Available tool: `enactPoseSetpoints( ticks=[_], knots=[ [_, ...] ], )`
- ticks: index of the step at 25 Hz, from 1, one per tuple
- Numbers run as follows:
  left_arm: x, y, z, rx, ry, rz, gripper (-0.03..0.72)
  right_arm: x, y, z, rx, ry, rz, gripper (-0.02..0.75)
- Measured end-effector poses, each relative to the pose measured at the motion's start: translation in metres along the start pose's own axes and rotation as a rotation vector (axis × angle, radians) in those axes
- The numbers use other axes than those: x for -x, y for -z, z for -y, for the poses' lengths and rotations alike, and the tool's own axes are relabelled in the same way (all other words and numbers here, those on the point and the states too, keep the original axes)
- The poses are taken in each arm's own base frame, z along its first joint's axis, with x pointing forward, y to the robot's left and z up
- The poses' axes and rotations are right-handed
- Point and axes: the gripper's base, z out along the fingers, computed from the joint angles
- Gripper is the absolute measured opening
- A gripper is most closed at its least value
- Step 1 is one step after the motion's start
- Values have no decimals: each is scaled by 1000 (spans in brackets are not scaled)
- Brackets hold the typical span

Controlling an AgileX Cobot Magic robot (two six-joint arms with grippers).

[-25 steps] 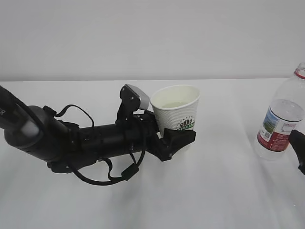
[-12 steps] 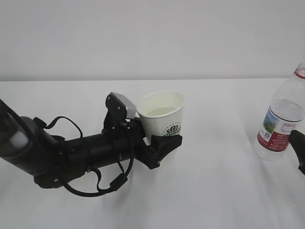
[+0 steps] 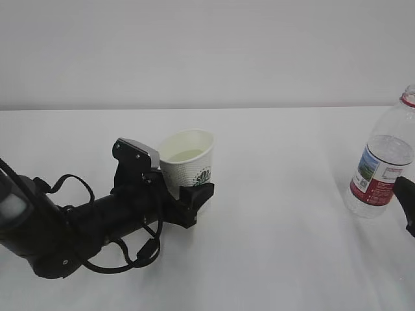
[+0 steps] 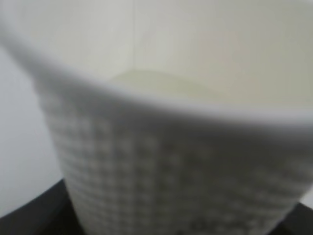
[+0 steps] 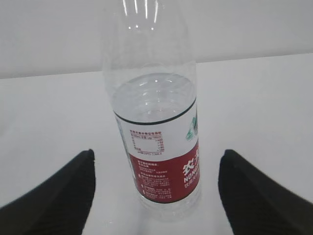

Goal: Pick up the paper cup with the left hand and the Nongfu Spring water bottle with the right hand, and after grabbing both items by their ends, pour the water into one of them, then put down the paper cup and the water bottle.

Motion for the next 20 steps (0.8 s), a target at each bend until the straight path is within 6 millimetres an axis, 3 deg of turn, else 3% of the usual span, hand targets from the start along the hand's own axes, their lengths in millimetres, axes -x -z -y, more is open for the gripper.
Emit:
enactPoseSetpoints(
  ticks=[20],
  knots=[
    [16, 18, -63, 405, 117, 109, 535, 0, 0, 0, 0, 2, 0, 590]
  ],
)
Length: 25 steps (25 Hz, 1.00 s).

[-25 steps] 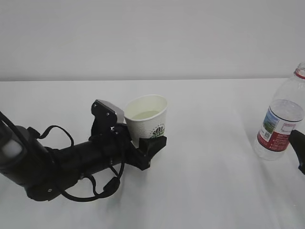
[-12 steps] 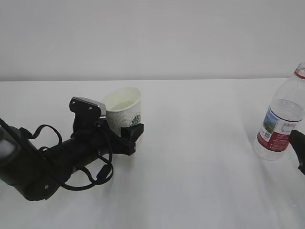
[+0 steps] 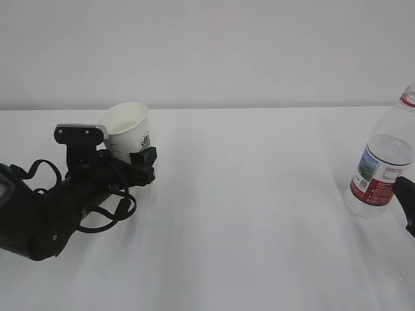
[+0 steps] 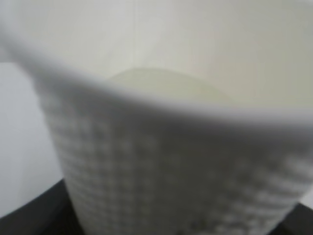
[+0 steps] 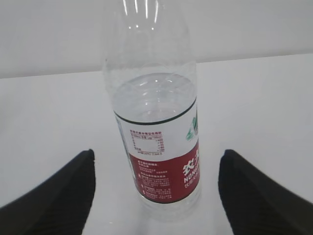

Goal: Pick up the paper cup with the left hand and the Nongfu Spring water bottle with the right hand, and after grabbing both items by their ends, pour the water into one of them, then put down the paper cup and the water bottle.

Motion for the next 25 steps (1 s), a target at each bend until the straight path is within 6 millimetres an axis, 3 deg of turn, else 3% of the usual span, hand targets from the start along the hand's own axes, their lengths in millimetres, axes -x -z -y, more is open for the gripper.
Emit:
enactPoseSetpoints(
  ticks=[12, 25],
  knots=[
    [5, 0, -24, 129, 20, 25, 534, 0, 0, 0, 0, 0, 0, 590],
    [2, 0, -27, 155, 29, 19, 527, 0, 0, 0, 0, 0, 0, 589]
  ],
)
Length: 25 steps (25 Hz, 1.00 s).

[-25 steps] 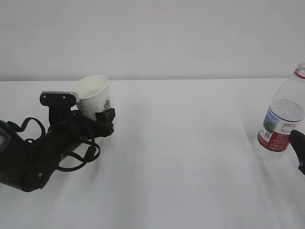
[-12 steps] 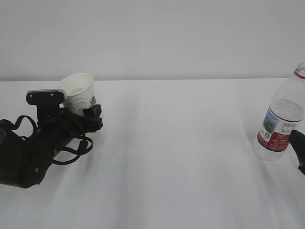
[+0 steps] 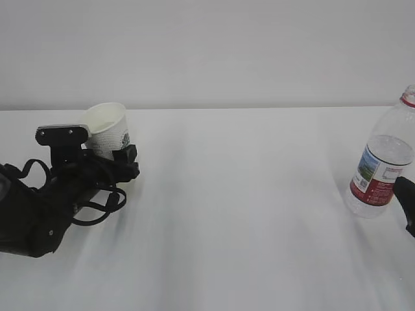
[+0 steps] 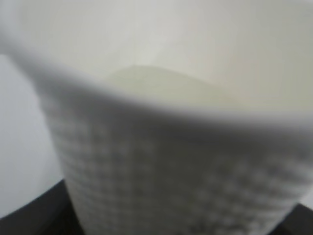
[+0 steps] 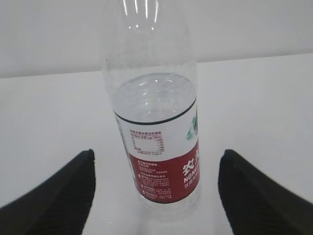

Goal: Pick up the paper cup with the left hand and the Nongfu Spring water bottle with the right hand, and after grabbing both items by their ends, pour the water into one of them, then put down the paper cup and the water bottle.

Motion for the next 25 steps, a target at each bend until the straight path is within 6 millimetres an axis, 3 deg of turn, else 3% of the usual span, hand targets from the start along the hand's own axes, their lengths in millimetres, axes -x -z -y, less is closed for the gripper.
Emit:
enactPoseSetpoints(
  ticks=[25],
  knots=[
    [0, 0, 0, 2, 1, 0, 514, 0, 0, 0, 0, 1, -2, 589]
  ],
)
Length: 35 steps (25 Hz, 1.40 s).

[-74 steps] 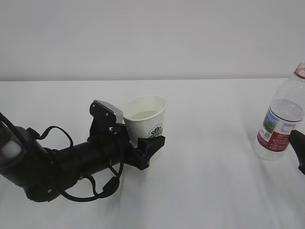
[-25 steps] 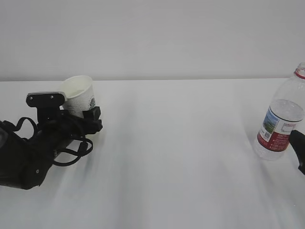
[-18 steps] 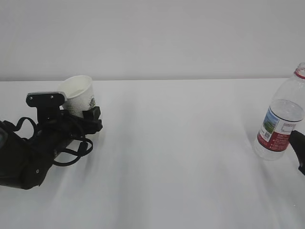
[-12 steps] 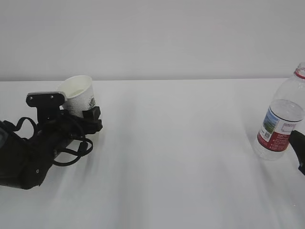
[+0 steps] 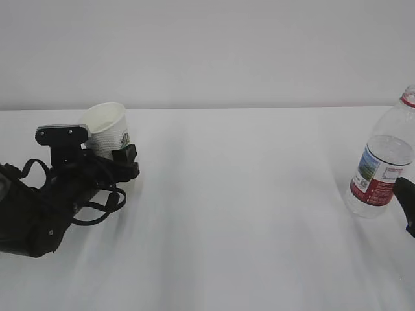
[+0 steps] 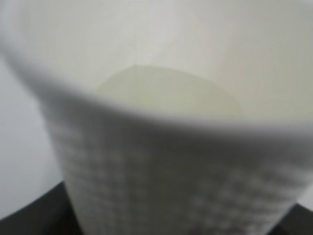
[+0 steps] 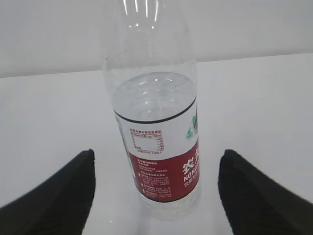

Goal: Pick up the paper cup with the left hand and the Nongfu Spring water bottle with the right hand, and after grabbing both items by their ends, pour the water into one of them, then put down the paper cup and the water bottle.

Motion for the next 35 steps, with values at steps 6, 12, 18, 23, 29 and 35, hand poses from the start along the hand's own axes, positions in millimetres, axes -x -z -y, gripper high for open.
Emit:
enactPoseSetpoints(
  ticks=[6, 12, 18, 23, 29, 35],
  knots=[
    [-1, 1, 0, 1, -1, -3, 526, 0, 0, 0, 0, 0, 0, 589],
    [-10, 11, -5, 13, -13, -49, 527, 0, 0, 1, -8, -4, 1, 589],
    [-11, 14, -6, 14, -15, -45, 529, 0, 0, 1, -10, -5, 1, 589],
    [-11, 14, -6, 12, -16, -45, 571, 0, 0, 1, -10, -5, 1, 589],
    [-11, 14, -6, 10, -16, -44, 608, 0, 0, 2, -21, -9, 2, 589],
    [-14, 18, -7, 9, -24, -48, 610, 0, 0, 3, -34, -15, 4, 589]
  ],
)
